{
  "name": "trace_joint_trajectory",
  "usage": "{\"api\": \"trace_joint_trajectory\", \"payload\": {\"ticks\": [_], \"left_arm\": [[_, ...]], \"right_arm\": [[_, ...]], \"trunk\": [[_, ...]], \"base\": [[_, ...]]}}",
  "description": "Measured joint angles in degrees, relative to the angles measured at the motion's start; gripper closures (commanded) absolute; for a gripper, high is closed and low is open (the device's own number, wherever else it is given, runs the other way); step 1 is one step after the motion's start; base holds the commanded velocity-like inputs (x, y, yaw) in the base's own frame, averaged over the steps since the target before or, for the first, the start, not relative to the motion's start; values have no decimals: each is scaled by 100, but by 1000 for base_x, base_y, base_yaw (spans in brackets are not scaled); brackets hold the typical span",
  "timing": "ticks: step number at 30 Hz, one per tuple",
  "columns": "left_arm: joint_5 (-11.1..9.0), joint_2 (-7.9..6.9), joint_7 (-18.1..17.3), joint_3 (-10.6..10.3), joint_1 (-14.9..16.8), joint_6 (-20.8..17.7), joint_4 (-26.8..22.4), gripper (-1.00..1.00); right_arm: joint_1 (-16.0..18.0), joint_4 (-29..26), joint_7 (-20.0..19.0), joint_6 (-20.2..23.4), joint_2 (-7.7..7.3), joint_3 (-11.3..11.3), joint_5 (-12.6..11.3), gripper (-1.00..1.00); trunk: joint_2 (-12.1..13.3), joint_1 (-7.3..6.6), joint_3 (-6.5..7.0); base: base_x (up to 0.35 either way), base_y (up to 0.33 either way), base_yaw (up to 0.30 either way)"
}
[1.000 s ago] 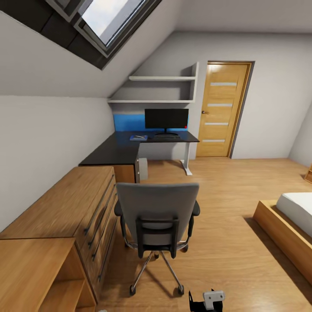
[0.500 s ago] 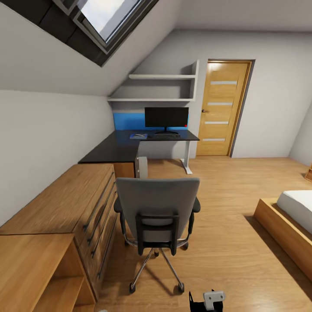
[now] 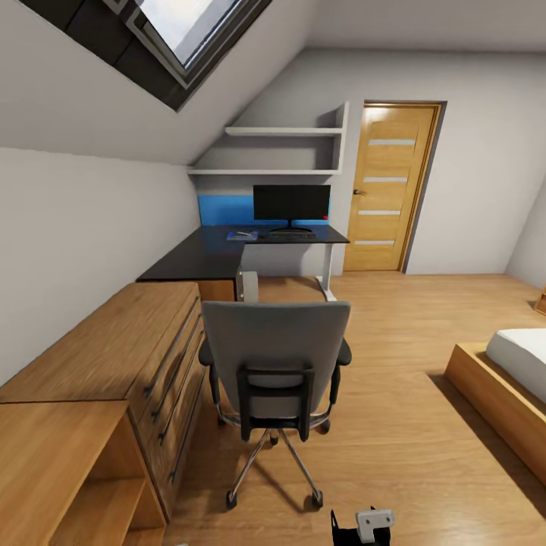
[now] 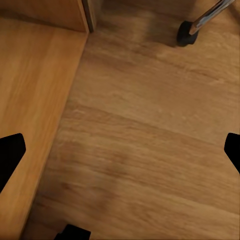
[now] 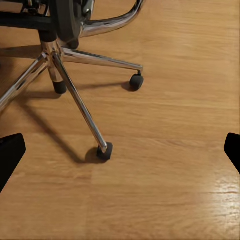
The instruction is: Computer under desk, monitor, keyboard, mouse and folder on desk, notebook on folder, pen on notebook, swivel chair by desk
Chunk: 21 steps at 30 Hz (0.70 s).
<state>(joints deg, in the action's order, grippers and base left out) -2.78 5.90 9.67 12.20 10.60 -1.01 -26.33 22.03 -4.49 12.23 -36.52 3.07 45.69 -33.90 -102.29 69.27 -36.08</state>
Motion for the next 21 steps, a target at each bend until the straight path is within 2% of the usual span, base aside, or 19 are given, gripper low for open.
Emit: {"api": "trace_joint_trajectory", "payload": {"ticks": [17,19,21], "left_arm": [[-8,12,-8,1,42,-35,94,-100],[-11,54,-3,-1,169,-43,67,-100],[-23,92,11,3,484,-88,48,-100]], "right_arm": [[0,-35,4,0,24,22,7,-100],[2,-82,7,11,26,16,7,-100],[20,-296,23,101,27,12,2,-100]], "trunk": [[-682,373,-305],[-762,417,-341],[-842,461,-376]], "base": [[0,0,0],[0,0,0],[0,0,0]]}}
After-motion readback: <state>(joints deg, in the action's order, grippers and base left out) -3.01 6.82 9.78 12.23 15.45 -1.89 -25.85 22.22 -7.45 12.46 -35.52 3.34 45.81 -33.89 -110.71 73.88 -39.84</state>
